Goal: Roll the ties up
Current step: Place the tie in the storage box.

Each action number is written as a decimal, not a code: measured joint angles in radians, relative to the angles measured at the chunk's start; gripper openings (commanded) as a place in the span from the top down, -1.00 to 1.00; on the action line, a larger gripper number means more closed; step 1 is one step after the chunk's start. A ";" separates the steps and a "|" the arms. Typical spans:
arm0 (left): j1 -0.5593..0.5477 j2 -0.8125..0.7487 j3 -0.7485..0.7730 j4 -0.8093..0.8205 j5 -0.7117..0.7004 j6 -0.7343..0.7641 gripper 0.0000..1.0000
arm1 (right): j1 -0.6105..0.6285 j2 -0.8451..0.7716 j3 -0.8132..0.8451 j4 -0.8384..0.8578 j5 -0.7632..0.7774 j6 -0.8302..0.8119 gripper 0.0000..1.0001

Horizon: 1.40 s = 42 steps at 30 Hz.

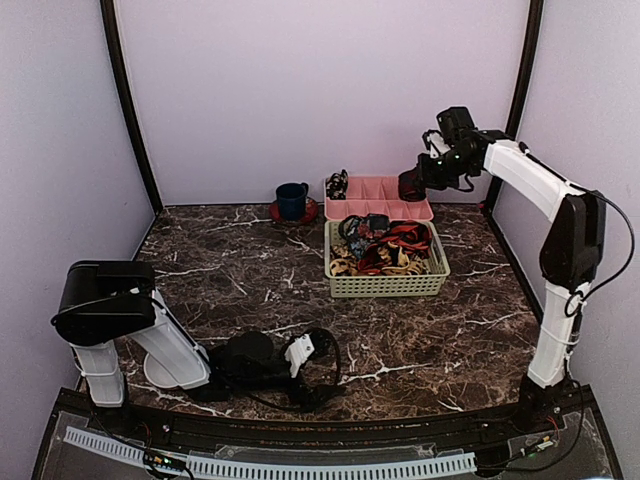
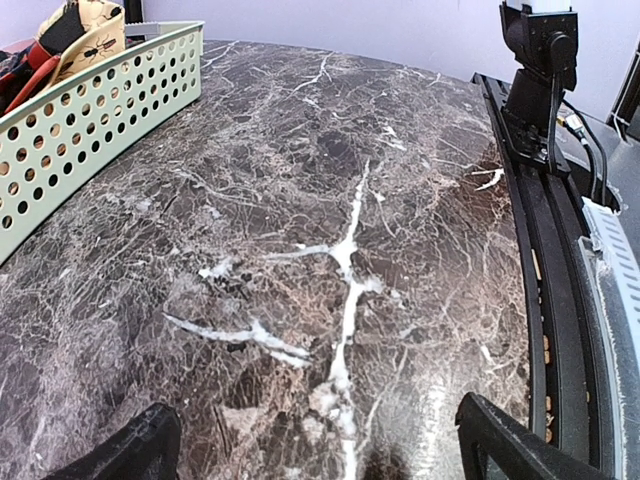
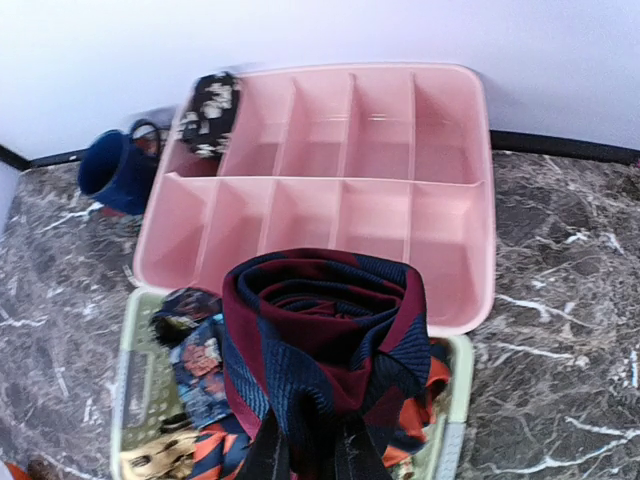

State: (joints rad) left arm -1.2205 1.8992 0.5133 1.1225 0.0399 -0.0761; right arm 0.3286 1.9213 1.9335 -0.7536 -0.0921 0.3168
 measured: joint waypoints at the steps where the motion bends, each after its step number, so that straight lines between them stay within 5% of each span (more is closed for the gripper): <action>1: 0.000 0.000 -0.004 0.008 0.000 -0.005 -0.98 | -0.014 0.029 0.021 -0.005 0.013 -0.008 1.00; 12: 0.000 0.002 -0.024 0.079 0.000 -0.056 -0.98 | -0.145 0.222 0.102 -0.048 0.075 -0.096 1.00; 42: 0.000 0.080 -0.071 0.201 -0.026 -0.086 -0.98 | -0.134 0.534 0.436 -0.071 0.067 -0.125 1.00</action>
State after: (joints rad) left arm -1.2205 1.9793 0.4423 1.3231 0.0139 -0.1619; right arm 0.1951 2.4550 2.3699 -0.8246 -0.0254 0.1921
